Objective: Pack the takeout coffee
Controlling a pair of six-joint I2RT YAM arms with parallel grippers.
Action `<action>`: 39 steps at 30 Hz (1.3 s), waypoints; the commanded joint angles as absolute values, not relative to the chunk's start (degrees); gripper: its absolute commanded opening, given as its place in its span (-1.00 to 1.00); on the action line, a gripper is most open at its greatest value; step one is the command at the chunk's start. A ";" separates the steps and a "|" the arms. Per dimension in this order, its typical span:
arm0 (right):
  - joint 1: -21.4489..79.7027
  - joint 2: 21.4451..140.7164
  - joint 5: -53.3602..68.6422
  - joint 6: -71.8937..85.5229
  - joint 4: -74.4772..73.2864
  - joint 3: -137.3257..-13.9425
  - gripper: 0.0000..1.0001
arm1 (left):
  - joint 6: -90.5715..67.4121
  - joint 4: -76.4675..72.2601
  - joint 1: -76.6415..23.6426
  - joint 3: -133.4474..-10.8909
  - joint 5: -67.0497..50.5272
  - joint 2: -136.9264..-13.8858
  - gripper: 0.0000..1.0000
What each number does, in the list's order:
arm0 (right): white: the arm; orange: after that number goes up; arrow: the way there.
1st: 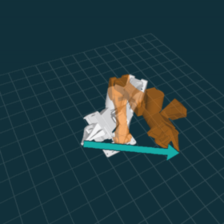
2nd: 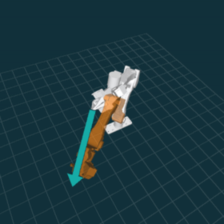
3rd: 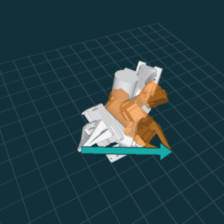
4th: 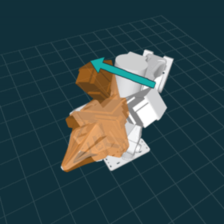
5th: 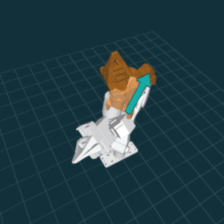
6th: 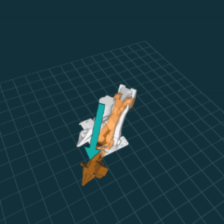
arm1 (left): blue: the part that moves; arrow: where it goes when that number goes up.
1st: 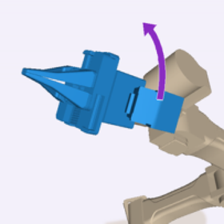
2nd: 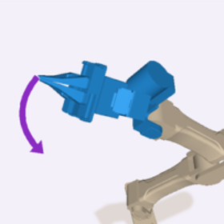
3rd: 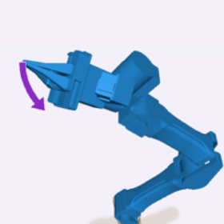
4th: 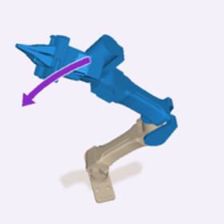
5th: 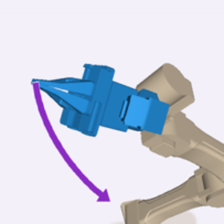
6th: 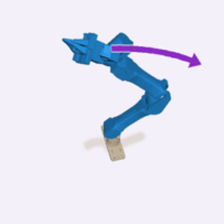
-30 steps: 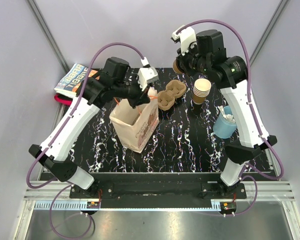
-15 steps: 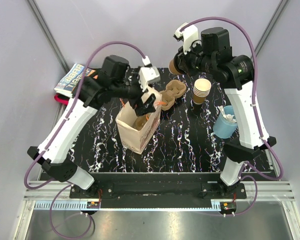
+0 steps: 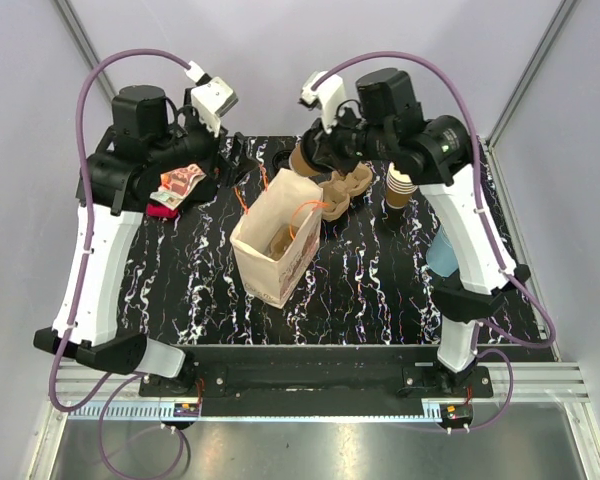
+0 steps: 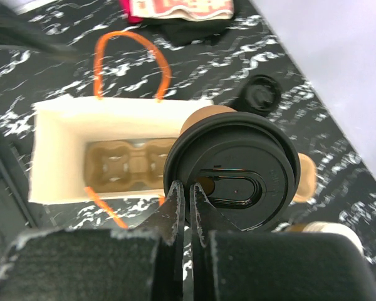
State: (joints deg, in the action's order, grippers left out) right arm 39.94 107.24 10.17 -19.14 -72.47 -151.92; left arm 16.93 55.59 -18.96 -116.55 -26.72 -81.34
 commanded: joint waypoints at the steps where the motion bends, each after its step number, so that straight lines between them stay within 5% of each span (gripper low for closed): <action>1: 42.71 108.63 12.48 -20.13 -72.51 -154.25 -1.00 | 14.85 49.49 -14.77 -109.09 -30.58 -80.16 0.98; 10: 45.44 111.53 13.01 -20.39 -73.04 -152.93 -1.00 | 14.77 47.46 -11.87 -105.65 -32.60 -82.09 0.96; 21: 46.05 114.61 14.15 -22.41 -75.14 -152.31 -1.00 | 14.94 46.23 -10.99 -103.01 -34.01 -84.11 0.61; 32: 46.67 115.93 17.14 -24.34 -77.17 -148.01 -1.00 | 14.59 45.26 -10.81 -101.34 -34.98 -85.08 -0.12; 39: 46.85 117.33 17.14 -27.94 -76.99 -144.67 -1.00 | 13.10 43.69 -10.72 -100.02 -34.98 -85.17 -0.36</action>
State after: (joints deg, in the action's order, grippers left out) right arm 46.13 116.64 16.21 -24.75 -76.44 -145.75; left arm 14.28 47.64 -11.16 -101.08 -33.45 -85.36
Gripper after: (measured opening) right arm 0.022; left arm 0.358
